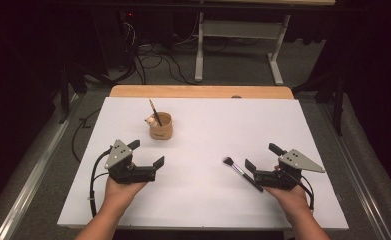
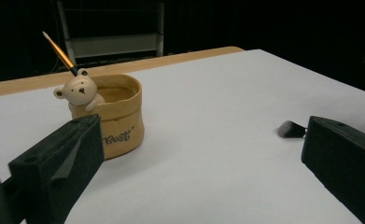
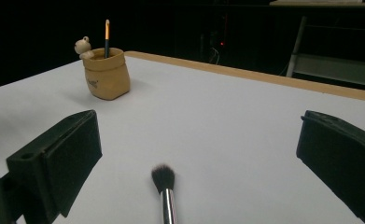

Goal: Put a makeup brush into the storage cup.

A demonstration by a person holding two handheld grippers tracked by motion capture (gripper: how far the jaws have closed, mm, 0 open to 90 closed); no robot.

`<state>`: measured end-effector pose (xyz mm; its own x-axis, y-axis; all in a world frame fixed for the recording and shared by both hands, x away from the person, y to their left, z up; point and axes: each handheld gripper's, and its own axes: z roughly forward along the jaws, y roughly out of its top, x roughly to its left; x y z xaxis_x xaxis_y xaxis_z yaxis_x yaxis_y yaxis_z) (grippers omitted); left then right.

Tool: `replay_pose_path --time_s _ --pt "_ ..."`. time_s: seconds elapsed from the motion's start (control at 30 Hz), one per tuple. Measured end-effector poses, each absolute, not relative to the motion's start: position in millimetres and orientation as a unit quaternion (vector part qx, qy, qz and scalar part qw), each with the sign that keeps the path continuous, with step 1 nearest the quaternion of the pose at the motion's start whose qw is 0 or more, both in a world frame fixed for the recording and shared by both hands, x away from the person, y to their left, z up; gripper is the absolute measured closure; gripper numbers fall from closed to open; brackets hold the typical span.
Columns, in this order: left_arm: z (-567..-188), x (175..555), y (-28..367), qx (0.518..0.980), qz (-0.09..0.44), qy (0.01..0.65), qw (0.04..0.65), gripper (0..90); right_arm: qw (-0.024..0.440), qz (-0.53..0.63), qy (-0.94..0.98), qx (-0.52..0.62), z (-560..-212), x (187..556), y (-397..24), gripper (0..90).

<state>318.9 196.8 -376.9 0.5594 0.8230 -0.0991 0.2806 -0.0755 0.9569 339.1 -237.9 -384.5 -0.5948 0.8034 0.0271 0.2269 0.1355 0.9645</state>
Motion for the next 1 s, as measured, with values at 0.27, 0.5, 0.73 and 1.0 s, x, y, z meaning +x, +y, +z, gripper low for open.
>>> replay_pose_path --time_s 0.27,0.5,0.73,1.0 --pt "-381.4 319.4 199.8 0.688 0.24 0.4 0.556 0.3 0.274 0.538 0.703 0.375 -385.4 339.7 -240.8 1.5" --pt "-384.9 324.1 197.7 0.691 0.24 0.399 0.553 0.3 0.284 0.539 0.697 0.377 -383.8 337.2 -246.8 1.5" --pt "-386.7 326.0 199.1 0.689 0.236 0.399 0.558 0.3 0.292 0.534 0.693 0.387 -383.2 337.0 -253.7 1.5" --pt "-386.7 327.2 200.1 0.689 0.232 0.398 0.56 0.3 0.299 0.51 0.699 0.401 -386.1 338.3 -259.2 1.5"
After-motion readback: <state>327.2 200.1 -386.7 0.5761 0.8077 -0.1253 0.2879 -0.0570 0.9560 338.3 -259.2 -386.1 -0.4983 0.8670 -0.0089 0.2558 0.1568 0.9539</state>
